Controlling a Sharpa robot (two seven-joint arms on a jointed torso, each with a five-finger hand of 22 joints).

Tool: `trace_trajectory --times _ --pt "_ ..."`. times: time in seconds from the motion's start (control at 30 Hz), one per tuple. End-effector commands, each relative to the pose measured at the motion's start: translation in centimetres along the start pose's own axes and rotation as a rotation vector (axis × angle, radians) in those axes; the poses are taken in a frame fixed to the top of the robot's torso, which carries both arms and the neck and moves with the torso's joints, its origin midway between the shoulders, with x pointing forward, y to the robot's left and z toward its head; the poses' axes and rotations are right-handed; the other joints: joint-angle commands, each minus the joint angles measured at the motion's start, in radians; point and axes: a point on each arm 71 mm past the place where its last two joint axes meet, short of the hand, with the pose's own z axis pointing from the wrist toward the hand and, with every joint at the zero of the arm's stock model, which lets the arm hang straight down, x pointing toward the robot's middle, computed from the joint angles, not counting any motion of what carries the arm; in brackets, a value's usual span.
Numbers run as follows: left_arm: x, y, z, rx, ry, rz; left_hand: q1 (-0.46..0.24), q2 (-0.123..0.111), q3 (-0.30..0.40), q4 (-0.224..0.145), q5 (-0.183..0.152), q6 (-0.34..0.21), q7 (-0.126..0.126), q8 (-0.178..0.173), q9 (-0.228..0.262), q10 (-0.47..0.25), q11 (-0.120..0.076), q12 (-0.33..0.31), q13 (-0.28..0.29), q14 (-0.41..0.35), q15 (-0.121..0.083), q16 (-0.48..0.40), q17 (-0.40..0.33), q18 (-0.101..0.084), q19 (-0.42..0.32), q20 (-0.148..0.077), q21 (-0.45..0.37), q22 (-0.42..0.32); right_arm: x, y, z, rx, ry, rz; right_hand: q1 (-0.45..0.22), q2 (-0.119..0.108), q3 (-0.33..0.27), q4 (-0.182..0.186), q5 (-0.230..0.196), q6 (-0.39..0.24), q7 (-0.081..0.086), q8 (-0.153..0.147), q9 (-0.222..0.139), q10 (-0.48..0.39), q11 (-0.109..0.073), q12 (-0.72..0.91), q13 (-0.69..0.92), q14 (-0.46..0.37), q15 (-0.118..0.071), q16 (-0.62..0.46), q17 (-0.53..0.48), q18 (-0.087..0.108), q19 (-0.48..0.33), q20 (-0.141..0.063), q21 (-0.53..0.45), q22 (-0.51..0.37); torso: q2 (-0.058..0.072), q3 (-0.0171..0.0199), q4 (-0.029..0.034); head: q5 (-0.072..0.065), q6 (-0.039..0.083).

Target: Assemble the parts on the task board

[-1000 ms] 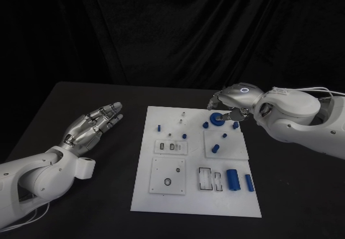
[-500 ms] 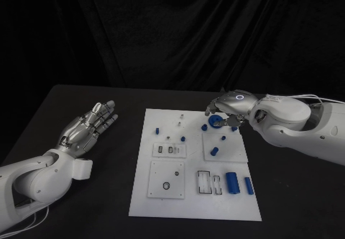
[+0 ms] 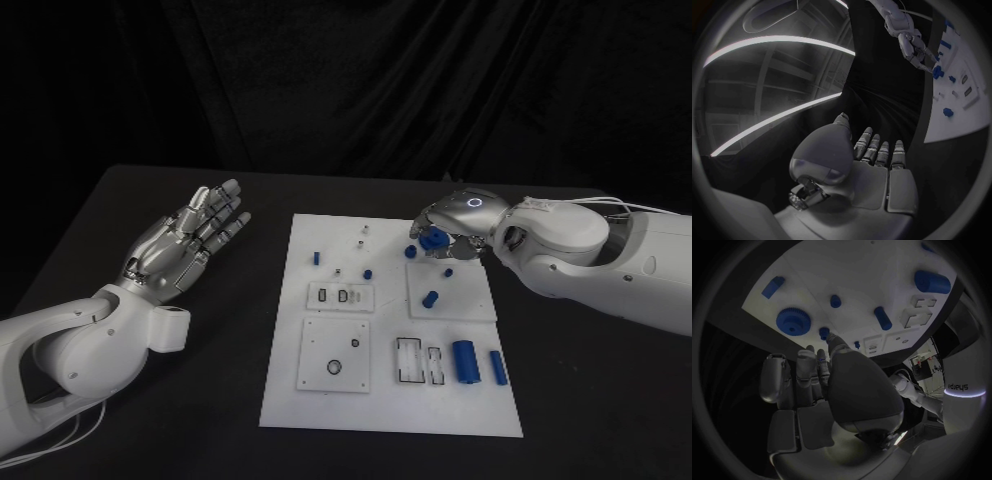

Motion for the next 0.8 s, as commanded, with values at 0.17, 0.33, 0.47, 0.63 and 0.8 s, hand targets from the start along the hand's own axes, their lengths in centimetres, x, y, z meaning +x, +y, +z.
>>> trace_trajectory --times 0.17,0.33,0.47,0.63,0.8 --pt "0.9 -1.8 0.4 0.185 0.05 -0.026 0.026 0.011 -0.014 -0.002 0.031 0.003 0.003 -0.009 0.0 0.004 0.008 -0.002 0.0 0.002 0.015 -0.002 0.001 0.0 0.002 0.017 -0.001 0.001 0.1 0.1 0.4 -0.021 -0.033 0.001 -0.006 -0.006 0.019 -0.001 0.006 -0.004 -0.002 -0.025 -0.003 0.013 0.001 -0.032 -0.01 0.007 0.001 0.003 0.005 -0.014 0.008 -0.001 0.006 0.006 -0.002 0.0006 0.0022 -0.001 -0.004" --pt "0.9 -1.7 0.5 0.17 0.059 -0.031 0.076 0.01 -0.019 -0.006 0.087 0.005 0.007 -0.017 0.0 0.006 0.012 -0.01 0.0 0.006 0.026 -0.002 0.002 0.001 0.002 0.029 0.001 0.002 0.1 0.1 0.7 -0.02 -0.051 0.002 -0.004 -0.01 0.041 -0.004 0.009 -0.033 0.003 -0.068 -0.012 0.031 0.003 -0.061 -0.019 0.012 0.001 0.006 0.014 -0.015 0.01 -0.001 0.009 0.018 -0.003 0.0008 0.0003 0.0 -0.009" --pt "0.9 -1.5 0.6 0.158 0.062 -0.033 0.101 0.012 -0.017 -0.008 0.115 0.006 0.007 -0.019 0.0 0.006 0.014 -0.014 0.0 0.009 0.03 -0.001 0.003 0.001 0.002 0.033 0.001 0.002 0.2 0.1 1.0 -0.018 -0.05 0.001 0.0 -0.008 0.05 -0.006 0.011 -0.026 0.006 -0.072 -0.011 0.03 0.005 -0.073 -0.023 0.013 0.001 0.007 0.017 -0.015 0.012 -0.001 0.01 0.022 -0.004 0.002 0.0001 0.0 -0.012" --pt "0.8 -1.3 0.7 0.144 0.065 -0.034 0.117 0.014 -0.015 -0.01 0.133 0.007 0.01 -0.021 0.0 0.007 0.018 -0.015 0.0 0.012 0.034 0.0 0.003 0.001 0.003 0.038 0.002 0.002 0.6 0.2 1.2 -0.022 -0.048 0.003 -0.007 -0.008 0.064 -0.002 0.009 0.006 0.008 -0.074 -0.006 0.052 0.006 -0.085 -0.026 0.023 0.002 0.017 0.034 -0.018 0.021 0.0 0.018 0.037 -0.005 0.0025 -0.0013 0.002 -0.016" --pt "1.0 -0.9 0.8 0.132 0.072 -0.04 0.12 0.015 -0.015 -0.01 0.136 0.006 0.011 -0.021 0.0 0.007 0.019 -0.016 0.0 0.011 0.035 0.0 0.003 0.001 0.003 0.039 0.002 0.002 1.1 0.4 1.5 -0.031 -0.05 0.007 -0.025 -0.011 0.073 0.011 -0.008 0.032 0.009 -0.083 -0.002 0.089 0.005 -0.097 -0.029 0.044 0.0 0.037 0.068 -0.02 0.03 0.001 0.023 0.049 -0.005 0.0037 -0.0012 0.005 -0.019"
